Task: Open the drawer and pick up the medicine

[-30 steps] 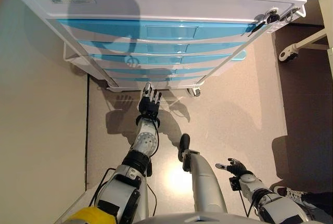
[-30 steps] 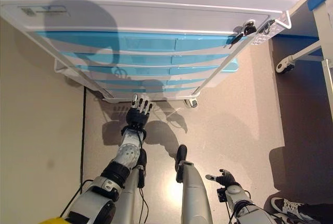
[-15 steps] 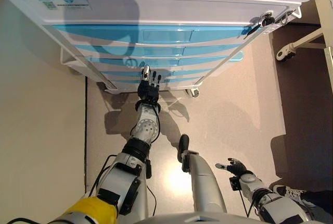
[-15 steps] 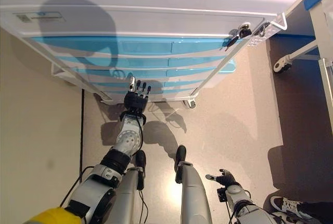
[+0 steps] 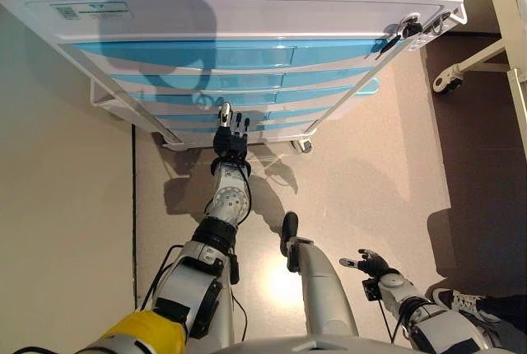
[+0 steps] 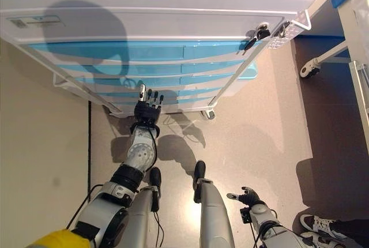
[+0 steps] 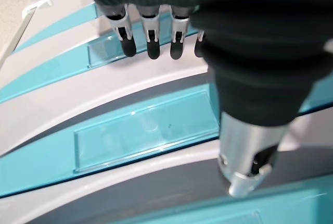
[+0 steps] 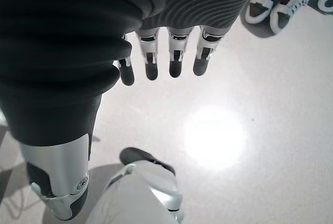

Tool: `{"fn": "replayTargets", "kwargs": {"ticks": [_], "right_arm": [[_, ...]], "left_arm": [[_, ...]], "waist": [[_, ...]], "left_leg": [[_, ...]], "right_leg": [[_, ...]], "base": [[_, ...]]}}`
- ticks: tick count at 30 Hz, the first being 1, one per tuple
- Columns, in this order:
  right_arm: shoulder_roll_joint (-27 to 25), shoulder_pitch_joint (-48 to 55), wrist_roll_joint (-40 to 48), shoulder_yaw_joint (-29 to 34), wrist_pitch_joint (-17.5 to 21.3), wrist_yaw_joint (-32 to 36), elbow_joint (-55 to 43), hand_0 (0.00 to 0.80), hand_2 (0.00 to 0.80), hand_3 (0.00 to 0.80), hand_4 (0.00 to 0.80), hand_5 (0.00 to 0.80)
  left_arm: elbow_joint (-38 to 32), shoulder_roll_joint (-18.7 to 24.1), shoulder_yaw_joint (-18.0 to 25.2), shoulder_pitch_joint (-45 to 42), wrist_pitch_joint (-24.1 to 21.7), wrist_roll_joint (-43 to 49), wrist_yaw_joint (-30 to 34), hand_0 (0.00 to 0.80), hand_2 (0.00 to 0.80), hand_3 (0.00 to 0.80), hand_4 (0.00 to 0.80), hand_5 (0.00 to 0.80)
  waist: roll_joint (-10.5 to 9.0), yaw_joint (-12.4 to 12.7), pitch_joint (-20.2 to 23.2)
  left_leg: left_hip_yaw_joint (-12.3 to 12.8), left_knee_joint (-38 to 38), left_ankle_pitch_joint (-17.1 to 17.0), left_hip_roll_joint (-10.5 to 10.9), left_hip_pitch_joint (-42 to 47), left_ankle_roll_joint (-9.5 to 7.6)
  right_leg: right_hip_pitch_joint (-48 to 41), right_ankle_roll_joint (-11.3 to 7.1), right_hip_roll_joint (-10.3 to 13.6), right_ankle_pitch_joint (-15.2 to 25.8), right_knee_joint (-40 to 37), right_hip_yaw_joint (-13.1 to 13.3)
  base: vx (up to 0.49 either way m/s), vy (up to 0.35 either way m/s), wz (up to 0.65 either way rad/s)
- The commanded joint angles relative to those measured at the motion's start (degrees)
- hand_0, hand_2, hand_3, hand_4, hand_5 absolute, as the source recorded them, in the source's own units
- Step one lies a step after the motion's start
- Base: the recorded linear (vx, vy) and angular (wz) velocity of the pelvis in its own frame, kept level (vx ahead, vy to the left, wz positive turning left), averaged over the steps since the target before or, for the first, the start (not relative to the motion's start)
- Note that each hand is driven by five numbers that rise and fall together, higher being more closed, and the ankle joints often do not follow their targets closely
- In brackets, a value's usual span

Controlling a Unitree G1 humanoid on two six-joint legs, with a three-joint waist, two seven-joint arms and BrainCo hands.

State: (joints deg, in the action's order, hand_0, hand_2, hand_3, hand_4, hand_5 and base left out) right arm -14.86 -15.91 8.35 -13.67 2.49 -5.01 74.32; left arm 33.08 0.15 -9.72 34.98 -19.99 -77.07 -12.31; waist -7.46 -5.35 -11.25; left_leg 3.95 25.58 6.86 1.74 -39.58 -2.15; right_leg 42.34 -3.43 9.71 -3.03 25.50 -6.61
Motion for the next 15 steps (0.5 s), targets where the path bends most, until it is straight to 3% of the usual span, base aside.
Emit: {"fn": "replayTargets", "kwargs": {"ticks": [1,15], "right_arm": [[-5.75,1.72,-1.55,-0.53,-0.02,0.27,1.2,0.0,0.0,0.0,0.0,0.0],[-5.84,1.83,-2.71,-1.23,-0.47,1.0,2.05,0.0,0.0,0.0,0.0,0.0]], "left_arm": [[-7.69,1.79,2.41,7.74,-3.12,5.85,3.07,0.0,0.0,0.0,0.0,0.0],[-7.45,2.85,1.7,6.89,-1.53,6.06,5.1,0.0,0.0,0.0,0.0,0.0]], "waist": [[2.83,0.93,3.49],[2.21,1.78,2.55]], "left_leg": [[-1.36,-3.71,0.57,-0.21,1.78,0.54],[-2.55,-5.67,0.22,-0.4,8.47,1.43]], "right_leg": [[-1.64,-1.68,-1.43,0.55,0.54,-0.87],[-9.15,-1.01,-2.49,-0.46,-2.04,-1.5]], "base": [[0.016,-0.032,0.01],[0.015,-0.039,0.0]]}}
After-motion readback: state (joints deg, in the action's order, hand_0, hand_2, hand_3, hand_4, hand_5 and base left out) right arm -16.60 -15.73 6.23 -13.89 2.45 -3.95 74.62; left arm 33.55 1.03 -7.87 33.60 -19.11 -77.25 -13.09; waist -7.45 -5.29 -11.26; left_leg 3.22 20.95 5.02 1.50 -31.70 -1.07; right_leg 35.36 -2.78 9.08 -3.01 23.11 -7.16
